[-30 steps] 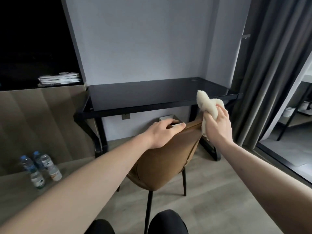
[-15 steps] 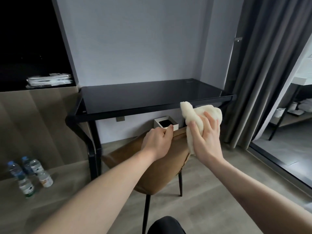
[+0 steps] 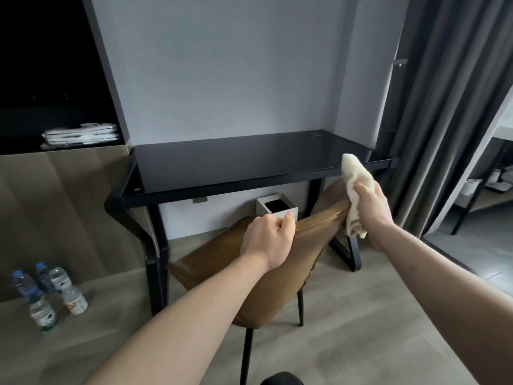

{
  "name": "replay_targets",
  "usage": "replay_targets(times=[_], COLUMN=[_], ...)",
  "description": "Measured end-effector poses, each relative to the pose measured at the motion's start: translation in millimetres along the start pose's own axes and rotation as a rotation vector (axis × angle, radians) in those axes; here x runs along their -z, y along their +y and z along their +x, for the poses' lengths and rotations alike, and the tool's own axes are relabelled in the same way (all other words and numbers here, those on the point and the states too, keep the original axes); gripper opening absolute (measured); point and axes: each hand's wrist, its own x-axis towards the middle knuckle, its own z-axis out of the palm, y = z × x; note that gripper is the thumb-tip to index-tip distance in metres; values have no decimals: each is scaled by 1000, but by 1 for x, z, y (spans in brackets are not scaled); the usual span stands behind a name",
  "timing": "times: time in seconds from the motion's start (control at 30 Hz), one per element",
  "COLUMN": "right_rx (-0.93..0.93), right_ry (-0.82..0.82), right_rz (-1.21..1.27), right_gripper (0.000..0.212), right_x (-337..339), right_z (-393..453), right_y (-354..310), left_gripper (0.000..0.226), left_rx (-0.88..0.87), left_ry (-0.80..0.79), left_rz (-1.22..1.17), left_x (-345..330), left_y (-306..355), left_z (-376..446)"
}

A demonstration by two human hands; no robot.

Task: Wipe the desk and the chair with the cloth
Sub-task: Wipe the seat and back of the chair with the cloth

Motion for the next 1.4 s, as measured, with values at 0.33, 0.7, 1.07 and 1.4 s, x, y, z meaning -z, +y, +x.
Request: replay_targets(times=[0.33,0.7,1.07,1.4], right_rx=[212,15,-123,116], right_ry=[-29,32,-21,39], right_rz=[-60,-25,24,5], right_gripper=[78,54,59,76], right_x=[-51,-6,-1,-62], right_z=[-129,-14,18,-126], right_y=[14,-11,-9,14], left_gripper=[71,72,71,68], left_rx=[48,18,31,60], left_ry=[-61,4,18,-65], left_rz=[-113,-64,-43,-127], left_x=[3,-6,-6,4], left_y=[-3,-7,-3,-1], left_z=[-3,0,4,-3])
